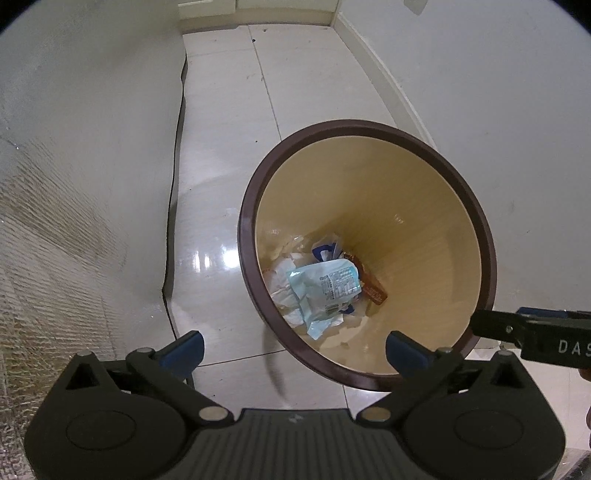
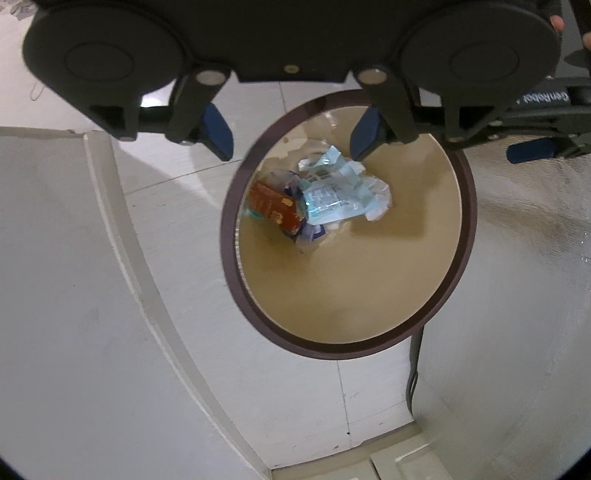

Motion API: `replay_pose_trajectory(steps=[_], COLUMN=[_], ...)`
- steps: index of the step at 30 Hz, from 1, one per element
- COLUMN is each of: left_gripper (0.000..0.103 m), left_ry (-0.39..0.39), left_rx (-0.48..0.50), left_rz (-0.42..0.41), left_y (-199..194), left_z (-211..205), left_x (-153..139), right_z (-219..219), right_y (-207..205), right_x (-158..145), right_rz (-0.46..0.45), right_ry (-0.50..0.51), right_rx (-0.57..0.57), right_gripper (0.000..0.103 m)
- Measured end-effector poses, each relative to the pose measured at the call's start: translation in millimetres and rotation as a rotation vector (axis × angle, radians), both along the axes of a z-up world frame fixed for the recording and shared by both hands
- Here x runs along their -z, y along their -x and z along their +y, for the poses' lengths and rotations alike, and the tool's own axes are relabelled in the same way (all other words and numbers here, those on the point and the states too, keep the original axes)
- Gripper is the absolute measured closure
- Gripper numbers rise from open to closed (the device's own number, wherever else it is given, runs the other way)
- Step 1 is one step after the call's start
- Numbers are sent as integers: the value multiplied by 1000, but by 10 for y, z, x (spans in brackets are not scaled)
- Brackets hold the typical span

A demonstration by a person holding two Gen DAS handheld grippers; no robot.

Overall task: Collect trash
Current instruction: 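Withdraw both open tools from the wastebasket back toward the table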

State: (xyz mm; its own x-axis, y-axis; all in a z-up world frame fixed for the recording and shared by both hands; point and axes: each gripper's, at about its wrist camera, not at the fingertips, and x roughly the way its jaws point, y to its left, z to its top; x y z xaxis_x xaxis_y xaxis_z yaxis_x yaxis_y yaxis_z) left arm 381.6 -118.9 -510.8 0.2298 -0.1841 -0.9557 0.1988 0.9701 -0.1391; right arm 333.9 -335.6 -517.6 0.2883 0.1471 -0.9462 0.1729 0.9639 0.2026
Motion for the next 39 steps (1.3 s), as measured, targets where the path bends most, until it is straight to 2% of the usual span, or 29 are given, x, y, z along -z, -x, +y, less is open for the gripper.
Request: replay_pose_trajectory(steps=[7, 11, 21, 39], left_gripper=[0, 0, 0, 0], left_ry=[-9, -23, -49, -15], left_rx=[-6, -5, 17, 15], left_rz=[-11, -11, -65, -182], left_y=[26, 72, 260, 868], left_z=[21, 49, 18, 177], left_x=[-96, -167, -439, -1325], right_z=[-66, -85, -193, -160], right_y=[102, 187, 367, 1025], right_x=[-71, -149, -388, -1294], right_rz=[-19, -35, -58, -173], right_ry=[34, 72, 128, 155], right_rx=[-7, -15, 22, 40], right_gripper=[9, 3, 0, 0])
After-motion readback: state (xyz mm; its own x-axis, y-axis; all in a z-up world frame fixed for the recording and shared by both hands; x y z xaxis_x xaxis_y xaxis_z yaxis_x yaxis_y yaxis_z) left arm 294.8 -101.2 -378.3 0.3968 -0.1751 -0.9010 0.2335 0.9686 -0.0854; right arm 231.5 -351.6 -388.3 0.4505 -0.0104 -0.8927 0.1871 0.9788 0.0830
